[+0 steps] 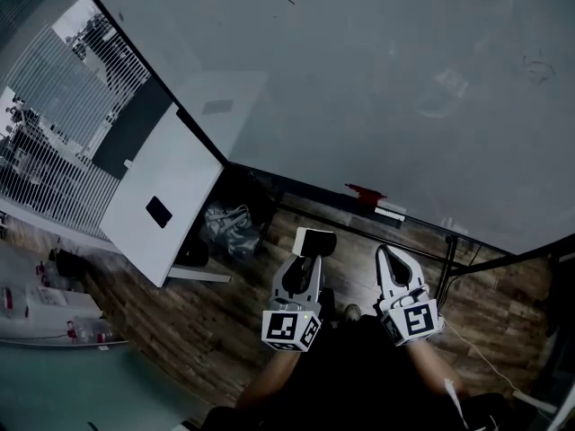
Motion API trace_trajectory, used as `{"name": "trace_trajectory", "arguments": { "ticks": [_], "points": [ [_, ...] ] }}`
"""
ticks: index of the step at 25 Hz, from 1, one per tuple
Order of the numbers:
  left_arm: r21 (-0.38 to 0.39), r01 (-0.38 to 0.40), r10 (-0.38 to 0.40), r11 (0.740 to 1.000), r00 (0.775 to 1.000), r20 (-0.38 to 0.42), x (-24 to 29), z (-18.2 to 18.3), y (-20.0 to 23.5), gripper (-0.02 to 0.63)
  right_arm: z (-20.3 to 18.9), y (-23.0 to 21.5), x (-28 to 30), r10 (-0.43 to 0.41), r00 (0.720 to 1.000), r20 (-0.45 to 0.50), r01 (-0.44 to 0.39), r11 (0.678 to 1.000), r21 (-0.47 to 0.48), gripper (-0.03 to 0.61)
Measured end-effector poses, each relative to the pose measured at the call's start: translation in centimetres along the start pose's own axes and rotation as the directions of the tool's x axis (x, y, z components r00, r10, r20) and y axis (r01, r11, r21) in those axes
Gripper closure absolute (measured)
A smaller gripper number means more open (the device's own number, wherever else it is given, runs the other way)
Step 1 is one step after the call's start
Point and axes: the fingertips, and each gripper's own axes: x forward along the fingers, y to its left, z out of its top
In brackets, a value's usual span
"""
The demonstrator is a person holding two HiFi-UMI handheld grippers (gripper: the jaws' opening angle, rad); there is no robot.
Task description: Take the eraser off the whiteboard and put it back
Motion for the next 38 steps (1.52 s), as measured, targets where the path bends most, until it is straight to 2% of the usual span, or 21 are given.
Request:
{"name": "trace_trajectory", "arguments": {
  "ticks": [7,20,25,30,38],
  "points": [
    [-0.04,0.015,-0.014,0.999,1.0,0.015,0.2,0.1,0.0,0.495,0.0,-0.1,0.3,0.003,1.0,-0.002,-0.003,1.0,0.004,0.563],
    [-0.091,0.006,-0.006,0.996,1.0,-0.005,1.0,-0.6,1.3,0.495,-0.6,-0.1,1.4,0.026,0.999,-0.021,-0.026,1.0,0.01,0.563],
    [-0.139,-0.001,-0.001,0.99,1.0,-0.02,1.8,-1.0,2.3,0.495,-0.8,0.0,2.2,0.049,0.999,-0.022,-0.049,0.999,0.002,0.563],
    [-0.165,-0.008,0.001,0.986,0.999,-0.042,2.6,-1.5,3.6,0.495,-1.0,-0.2,3.7,0.024,0.998,-0.05,-0.023,1.0,0.014,0.563],
    [-0.234,-0.019,0.0,0.972,0.997,-0.08,4.7,-2.6,6.8,0.495,-1.4,0.1,7.1,0.072,0.996,-0.059,-0.073,0.997,-0.014,0.563]
  ]
}}
